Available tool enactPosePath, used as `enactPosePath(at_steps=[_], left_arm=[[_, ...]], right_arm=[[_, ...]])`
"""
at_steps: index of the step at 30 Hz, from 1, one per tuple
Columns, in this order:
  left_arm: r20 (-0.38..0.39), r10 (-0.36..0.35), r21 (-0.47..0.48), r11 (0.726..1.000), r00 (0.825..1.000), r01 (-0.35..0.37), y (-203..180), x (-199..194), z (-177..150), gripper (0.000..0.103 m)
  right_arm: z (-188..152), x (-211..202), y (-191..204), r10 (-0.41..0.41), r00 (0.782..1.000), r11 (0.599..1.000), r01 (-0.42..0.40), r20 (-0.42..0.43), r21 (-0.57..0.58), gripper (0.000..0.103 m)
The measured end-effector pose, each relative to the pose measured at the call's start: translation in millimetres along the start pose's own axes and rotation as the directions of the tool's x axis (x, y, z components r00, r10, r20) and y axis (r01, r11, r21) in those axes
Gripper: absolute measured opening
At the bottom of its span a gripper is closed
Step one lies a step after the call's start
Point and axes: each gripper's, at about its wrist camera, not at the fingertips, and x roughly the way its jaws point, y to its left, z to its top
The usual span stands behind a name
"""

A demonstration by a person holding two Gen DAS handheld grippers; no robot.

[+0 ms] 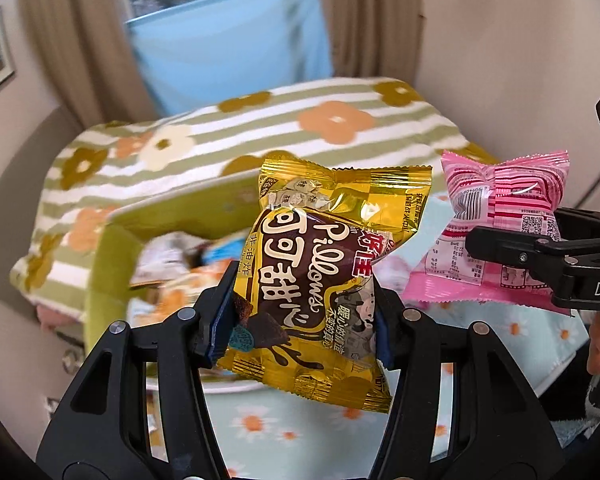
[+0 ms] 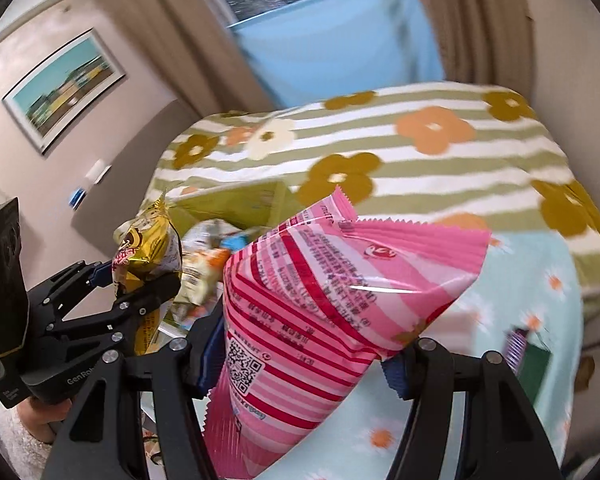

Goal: Organize snacks
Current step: 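Carry both bags over the yellow box and open both tools to drop them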

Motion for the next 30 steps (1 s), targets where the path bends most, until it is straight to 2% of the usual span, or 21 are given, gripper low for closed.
enactPosePath(at_steps=[7, 12, 15, 19, 22, 23, 25, 26, 27, 30], left_arm=[[-0.021, 0.06, -0.093, 0.994, 0.998, -0.062, 91.9, 13.3, -3.9, 0.052], [-0.086, 0.061, -0.149, 0.986, 0.994, -0.074, 149.9, 45.7, -8.5, 0.052], [-0.121, 0.042, -0.17, 0.983, 0.992, -0.063, 175.1, 66.5, -10.3, 0.052], [-0.154, 0.041, -0.149, 0.987, 0.987, -0.064, 193.5, 93.9, -9.6, 0.052], [-0.188, 0.003, -0.124, 0.992, 0.982, -0.027, 201.1, 119.2, -8.9, 0.053], [-0.197, -0.017, -0.127, 0.992, 0.98, -0.008, 201.5, 124.3, -9.6, 0.055], [-0.226, -0.061, -0.134, 0.991, 0.972, 0.031, 203.2, 137.6, -13.0, 0.073], [-0.232, -0.062, -0.13, 0.991, 0.971, 0.032, 202.9, 140.2, -14.3, 0.093], [-0.232, -0.061, -0.126, 0.992, 0.971, 0.032, 202.4, 142.3, -16.2, 0.101], [-0.247, -0.072, -0.119, 0.992, 0.966, 0.044, 202.0, 144.1, -21.3, 0.102]], right_arm=[[29.9, 56.4, 66.5, 0.064, 0.997, 0.996, -0.066, -0.031, -0.065, 0.06], [42.4, 90.8, 96.1, 0.089, 0.994, 0.993, -0.093, -0.058, -0.073, 0.06], [47.4, 112.7, 106.7, 0.094, 0.993, 0.993, -0.098, -0.075, -0.062, 0.06], [50.6, 134.3, 111.6, 0.063, 0.993, 0.997, -0.068, -0.098, -0.042, 0.06], [51.8, 147.1, 114.2, 0.052, 0.993, 0.998, -0.055, -0.106, -0.019, 0.06], [52.1, 151.3, 114.4, 0.047, 0.993, 0.999, -0.049, -0.11, -0.009, 0.06], [51.3, 157.2, 113.1, 0.039, 0.993, 0.999, -0.037, -0.116, 0.015, 0.06], [51.0, 157.0, 112.1, 0.038, 0.992, 0.999, -0.036, -0.117, 0.022, 0.06], [50.1, 158.1, 111.4, 0.034, 0.992, 0.999, -0.031, -0.12, 0.029, 0.06], [50.4, 161.5, 110.2, 0.021, 0.991, 0.999, -0.015, -0.136, 0.045, 0.06]])
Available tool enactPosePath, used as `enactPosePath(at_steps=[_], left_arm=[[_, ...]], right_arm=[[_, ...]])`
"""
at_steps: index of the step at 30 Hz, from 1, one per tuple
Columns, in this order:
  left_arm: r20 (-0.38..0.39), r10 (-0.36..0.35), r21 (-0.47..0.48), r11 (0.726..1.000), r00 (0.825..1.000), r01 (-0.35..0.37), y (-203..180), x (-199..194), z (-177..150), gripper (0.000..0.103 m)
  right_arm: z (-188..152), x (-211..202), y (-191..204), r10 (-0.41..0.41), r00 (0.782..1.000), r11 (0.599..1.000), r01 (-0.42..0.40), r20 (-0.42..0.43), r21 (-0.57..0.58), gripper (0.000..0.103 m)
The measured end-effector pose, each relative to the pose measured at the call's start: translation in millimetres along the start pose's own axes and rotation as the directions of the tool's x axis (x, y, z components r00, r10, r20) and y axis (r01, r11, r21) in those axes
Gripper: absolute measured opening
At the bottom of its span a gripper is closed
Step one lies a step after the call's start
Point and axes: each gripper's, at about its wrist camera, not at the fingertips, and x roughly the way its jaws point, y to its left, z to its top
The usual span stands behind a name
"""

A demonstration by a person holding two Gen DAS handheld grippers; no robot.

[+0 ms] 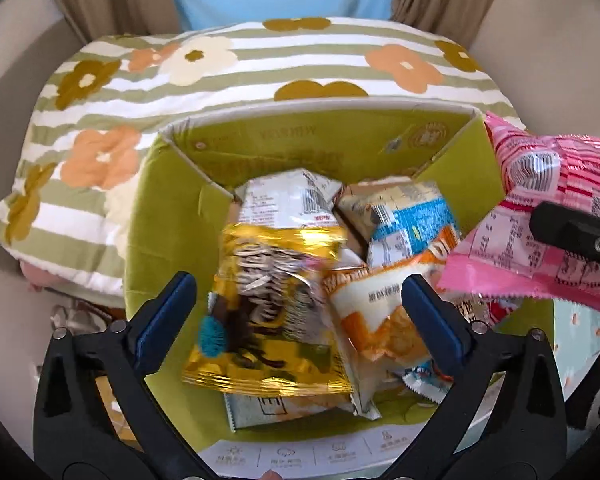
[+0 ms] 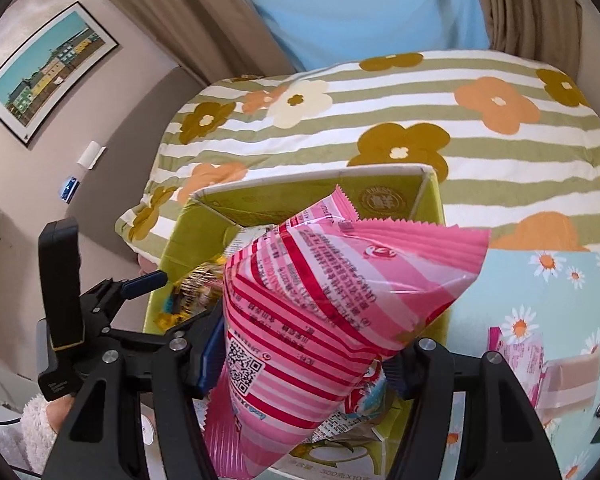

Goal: Organize snacks
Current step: 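Carry both bags over the yellow box and open both tools to drop them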

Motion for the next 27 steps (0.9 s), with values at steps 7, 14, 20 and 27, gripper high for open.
enactPosePath(at_steps=[7, 14, 20, 27], left_arm=[[-0.008, 0.053, -0.044, 0.998, 0.999, -0.053, 11.7, -8.7, -18.4, 0.102], [0.019, 0.046, -0.135, 0.99, 0.999, -0.043, 22.5, -26.8, -34.1, 0.102], [0.023, 0.059, -0.166, 0.985, 0.998, -0.054, 27.9, -37.2, -49.2, 0.102], [0.04, 0.087, -0.18, 0.981, 0.995, -0.079, 32.6, -47.9, -65.7, 0.102]], right_arm=[[8.2, 9.3, -8.7, -0.014, 1.0, 1.0, 0.014, -0.026, 0.007, 0.062], [25.4, 17.1, 9.6, 0.024, 1.0, 1.0, -0.024, -0.017, -0.004, 0.065], [24.7, 35.0, 16.0, 0.041, 0.999, 0.998, -0.041, -0.005, 0.057, 0.094], [-1.0, 17.6, 22.1, -0.001, 0.999, 1.0, 0.001, 0.043, -0.003, 0.095]])
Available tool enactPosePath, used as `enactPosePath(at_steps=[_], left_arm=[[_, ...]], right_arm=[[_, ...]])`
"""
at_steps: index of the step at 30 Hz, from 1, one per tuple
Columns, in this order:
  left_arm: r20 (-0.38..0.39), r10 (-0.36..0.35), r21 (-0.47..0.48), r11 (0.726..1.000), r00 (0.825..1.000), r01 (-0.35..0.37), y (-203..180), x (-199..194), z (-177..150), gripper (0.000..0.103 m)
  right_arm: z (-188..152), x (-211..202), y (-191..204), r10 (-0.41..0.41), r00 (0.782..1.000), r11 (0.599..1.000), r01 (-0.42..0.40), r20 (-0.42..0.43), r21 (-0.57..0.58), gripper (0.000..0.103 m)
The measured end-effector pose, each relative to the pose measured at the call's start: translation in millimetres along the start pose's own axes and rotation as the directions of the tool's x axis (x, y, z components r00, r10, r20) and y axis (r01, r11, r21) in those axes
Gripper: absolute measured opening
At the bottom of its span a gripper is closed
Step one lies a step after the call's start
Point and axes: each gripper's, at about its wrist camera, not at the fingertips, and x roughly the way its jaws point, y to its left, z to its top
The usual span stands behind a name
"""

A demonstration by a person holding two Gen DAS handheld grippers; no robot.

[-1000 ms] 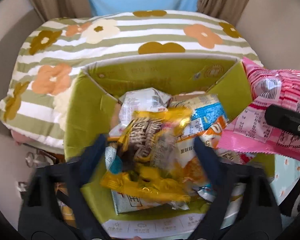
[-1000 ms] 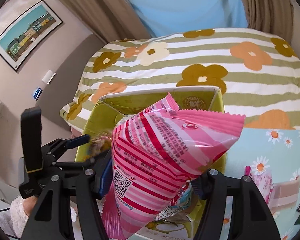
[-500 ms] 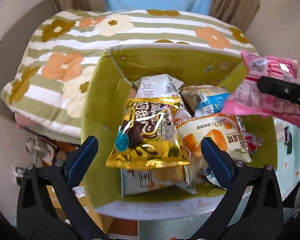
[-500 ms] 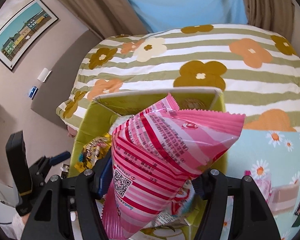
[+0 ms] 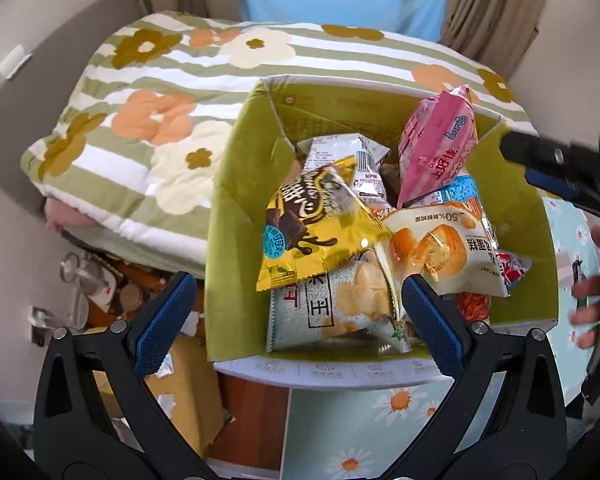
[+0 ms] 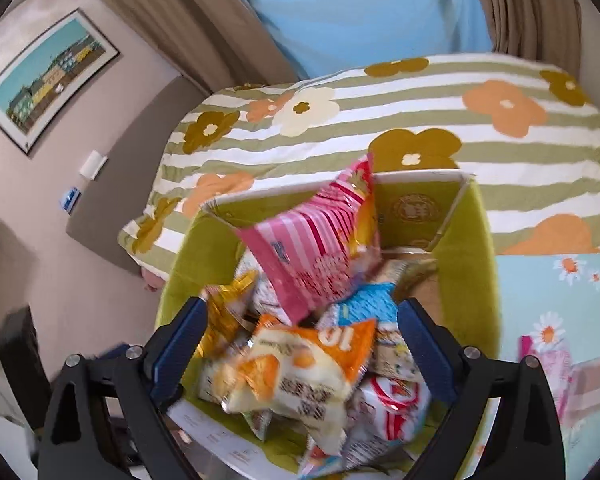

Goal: Organize snacks
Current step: 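Carry both bags over the yellow box and open both tools to drop them, then move both tools back over the remaining snacks, then grasp the translucent pack with the left tool while the right tool grasps the Snickers bar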

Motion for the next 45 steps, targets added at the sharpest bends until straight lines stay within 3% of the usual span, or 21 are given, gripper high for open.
enactPosePath(at_steps=[7, 14, 18, 24, 29, 34, 40, 45], left_arm=[[0.058, -0.041, 0.046, 0.998, 0.997, 0.039, -15.5, -17.3, 0.4, 0.102], [0.108, -0.097, 0.129, 0.988, 0.989, 0.083, -49.1, -36.9, 5.3, 0.102], [0.128, -0.137, 0.163, 0.98, 0.982, 0.116, -76.5, -47.2, 5.8, 0.102], [0.15, -0.172, 0.243, 0.961, 0.974, 0.132, -136.1, -61.0, -0.9, 0.102], [0.141, -0.196, 0.315, 0.938, 0.971, 0.143, -204.2, -67.3, -7.3, 0.102], [0.107, -0.226, 0.424, 0.891, 0.968, 0.161, -281.6, -64.1, -17.6, 0.102], [-0.021, -0.264, 0.574, 0.787, 0.964, 0.228, -371.2, -33.1, -29.3, 0.102], [-0.095, -0.196, 0.691, 0.693, 0.976, 0.206, -429.0, 3.5, -39.3, 0.102]], right_arm=[[-13.6, -29.3, -3.2, -0.029, 1.0, 1.0, 0.029, -0.001, 0.005, 0.095], [-29.5, -87.1, -23.8, -0.111, 0.99, 0.993, 0.107, 0.084, 0.046, 0.095], [-42.6, -122.5, -51.3, -0.176, 0.977, 0.982, 0.165, 0.122, 0.094, 0.095], [-63.5, -168.6, -107.0, -0.336, 0.932, 0.937, 0.316, 0.135, 0.15, 0.095], [-83.1, -203.9, -160.3, -0.367, 0.923, 0.919, 0.339, 0.12, 0.202, 0.095], [-100.0, -229.4, -208.4, -0.393, 0.914, 0.905, 0.365, 0.099, 0.219, 0.095], [-115.4, -237.1, -263.2, -0.383, 0.923, 0.906, 0.365, 0.049, 0.212, 0.094], [-122.1, -229.5, -297.2, -0.369, 0.93, 0.913, 0.362, -0.001, 0.186, 0.094]])
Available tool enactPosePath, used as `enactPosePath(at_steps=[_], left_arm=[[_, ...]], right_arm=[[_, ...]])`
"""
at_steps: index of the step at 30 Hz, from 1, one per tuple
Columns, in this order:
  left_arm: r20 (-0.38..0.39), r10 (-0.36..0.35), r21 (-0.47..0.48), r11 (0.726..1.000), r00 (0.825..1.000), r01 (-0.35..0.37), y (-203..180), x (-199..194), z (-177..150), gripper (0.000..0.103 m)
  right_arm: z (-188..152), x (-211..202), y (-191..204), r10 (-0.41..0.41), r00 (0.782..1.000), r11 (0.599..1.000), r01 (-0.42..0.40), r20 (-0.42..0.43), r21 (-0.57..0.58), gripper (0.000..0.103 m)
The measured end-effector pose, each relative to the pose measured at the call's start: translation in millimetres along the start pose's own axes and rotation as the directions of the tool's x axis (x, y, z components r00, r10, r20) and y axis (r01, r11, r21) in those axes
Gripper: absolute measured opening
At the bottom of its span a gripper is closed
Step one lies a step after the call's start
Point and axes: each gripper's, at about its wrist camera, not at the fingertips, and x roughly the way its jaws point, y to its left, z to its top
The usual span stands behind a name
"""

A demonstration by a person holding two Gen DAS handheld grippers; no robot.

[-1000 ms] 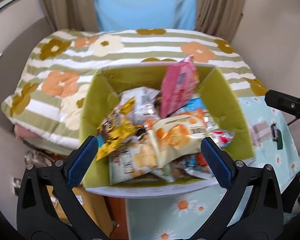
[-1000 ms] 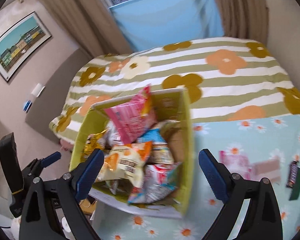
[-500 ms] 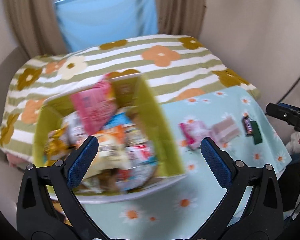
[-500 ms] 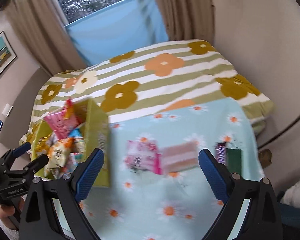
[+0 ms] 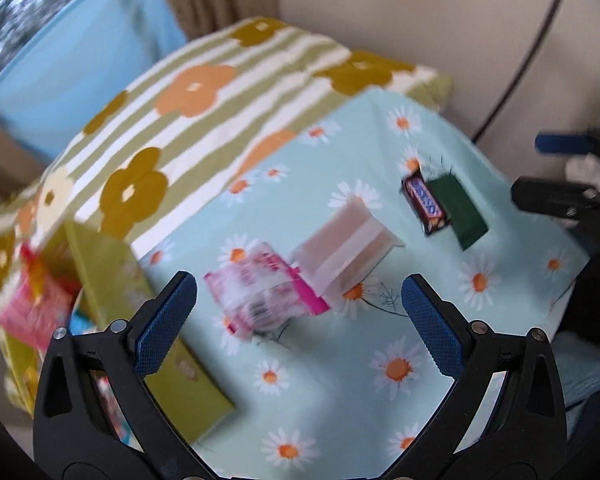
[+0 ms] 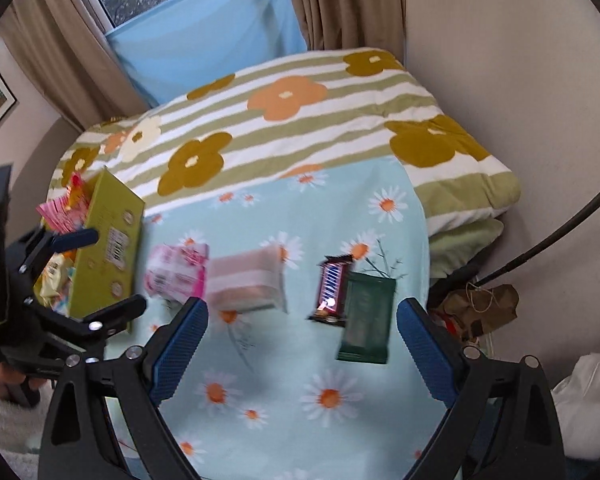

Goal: Organize snacks
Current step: 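Grasp the translucent pack with the left tool while the right tool grasps the Snickers bar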

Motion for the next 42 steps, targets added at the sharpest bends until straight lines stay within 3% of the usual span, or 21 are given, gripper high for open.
enactPosePath(at_steps=[6, 14, 17, 19, 22, 27, 37, 42], left_arm=[[-0.133, -0.084, 0.128, 0.987, 0.988, 0.101, -20.0, 54.0, 23.1, 0.102], [-0.245, -0.11, 0.226, 0.96, 0.963, 0.168, -36.4, 119.3, 31.5, 0.102], [-0.253, -0.122, 0.246, 0.951, 0.96, 0.186, -40.0, 131.0, 32.3, 0.101], [-0.262, -0.13, 0.254, 0.947, 0.956, 0.198, -40.9, 137.6, 31.6, 0.099], [-0.284, -0.133, 0.268, 0.94, 0.95, 0.211, -41.7, 147.9, 29.2, 0.086], [-0.294, -0.167, 0.259, 0.934, 0.941, 0.247, -39.0, 153.1, 27.1, 0.082], [-0.302, -0.189, 0.242, 0.933, 0.934, 0.267, -34.6, 150.4, 28.2, 0.073], [-0.289, -0.179, 0.229, 0.941, 0.94, 0.25, -31.5, 146.0, 26.2, 0.072]], right_arm=[[-4.9, 31.4, -24.1, -0.001, 0.998, 1.0, 0.002, -0.064, 0.018, 0.094], [-12.6, 81.3, -38.6, -0.015, 0.991, 0.997, 0.025, -0.136, 0.07, 0.075], [-16.7, 96.3, -36.0, -0.018, 0.989, 0.996, 0.03, -0.144, 0.08, 0.068], [-17.8, 102.5, -33.8, -0.035, 0.991, 0.995, 0.046, -0.129, 0.085, 0.067], [-18.6, 107.1, -29.1, -0.049, 0.994, 0.995, 0.058, -0.101, 0.081, 0.067], [-17.7, 111.6, -21.2, -0.071, 0.995, 0.996, 0.075, -0.073, 0.058, 0.066], [-17.1, 123.8, -13.4, -0.071, 0.994, 0.997, 0.074, -0.078, 0.039, 0.05], [-17.9, 127.6, -8.7, -0.082, 0.993, 0.996, 0.084, -0.08, 0.019, 0.037]])
